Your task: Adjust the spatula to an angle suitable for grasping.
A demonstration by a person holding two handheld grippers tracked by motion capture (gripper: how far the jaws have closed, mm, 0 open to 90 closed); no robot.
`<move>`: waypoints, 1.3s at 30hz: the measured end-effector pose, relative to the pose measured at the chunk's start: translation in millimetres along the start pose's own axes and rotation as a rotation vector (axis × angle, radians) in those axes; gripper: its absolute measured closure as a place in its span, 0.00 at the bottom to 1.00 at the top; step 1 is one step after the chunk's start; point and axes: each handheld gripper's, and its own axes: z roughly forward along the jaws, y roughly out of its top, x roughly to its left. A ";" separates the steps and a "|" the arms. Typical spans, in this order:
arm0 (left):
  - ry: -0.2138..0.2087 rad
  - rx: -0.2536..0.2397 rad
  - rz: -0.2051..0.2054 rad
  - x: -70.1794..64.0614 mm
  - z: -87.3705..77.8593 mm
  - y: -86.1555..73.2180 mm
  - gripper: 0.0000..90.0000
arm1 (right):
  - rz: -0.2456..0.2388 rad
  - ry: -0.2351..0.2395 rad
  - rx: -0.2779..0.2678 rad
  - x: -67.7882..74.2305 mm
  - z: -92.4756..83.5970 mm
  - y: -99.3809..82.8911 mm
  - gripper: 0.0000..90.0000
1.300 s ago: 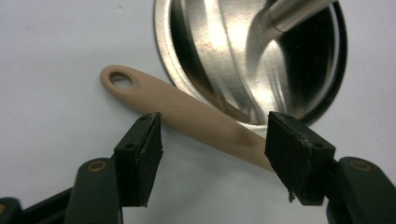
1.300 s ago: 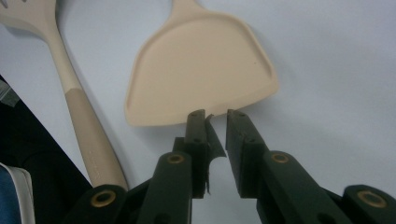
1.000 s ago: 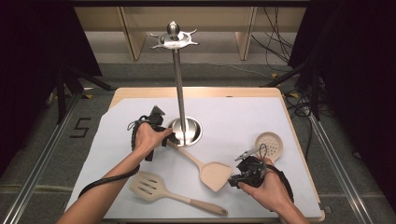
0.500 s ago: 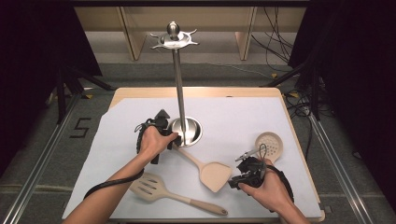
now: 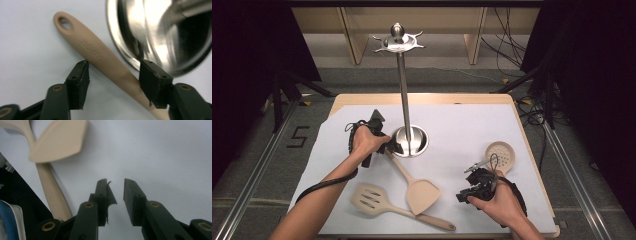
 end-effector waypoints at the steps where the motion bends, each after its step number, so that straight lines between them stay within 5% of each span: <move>1: -0.001 0.010 0.008 3.0 -0.9 1.3 0.49 | 0.005 -0.002 -0.016 0.4 0.8 -0.3 0.82; 2: -0.002 -0.037 -0.043 0.8 1.4 1.9 0.51 | 0.007 -0.005 -0.016 0.4 0.2 -0.1 0.82; 4: 0.035 -0.069 -0.041 2.2 2.2 3.7 0.54 | 0.003 -0.001 -0.008 -0.3 -0.2 0.3 0.82; 11: 0.046 -0.071 -0.081 0.8 4.3 3.8 0.58 | 0.005 0.001 -0.013 -0.2 0.5 -0.1 0.80; 19: 0.044 -0.067 -0.044 -5.1 5.8 2.5 0.47 | 0.017 0.002 0.002 1.0 1.8 -0.7 0.80; 24: 0.047 -0.068 -0.041 -3.9 5.6 2.1 0.50 | -0.007 0.000 -0.001 -1.1 1.7 -0.8 0.80; 28: 0.110 -0.061 0.006 -10.1 7.7 2.6 0.53 | 0.027 -0.001 0.017 1.0 1.2 -1.2 0.81; 31: 0.137 -0.061 0.000 -13.3 8.7 3.8 0.56 | -0.022 0.006 -0.012 -2.2 3.5 -1.2 0.81; 35: 0.142 -0.050 0.004 -13.0 8.1 5.0 0.58 | -0.021 0.004 -0.007 -2.5 2.0 -1.1 0.81; 36: 0.140 -0.048 0.005 -12.6 8.0 5.3 0.59 | 0.026 -0.001 0.010 0.3 0.4 -1.6 0.81; 39: 0.111 -0.025 -0.003 -8.5 6.0 7.6 0.61 | 0.028 -0.006 0.017 0.4 0.1 -1.4 0.81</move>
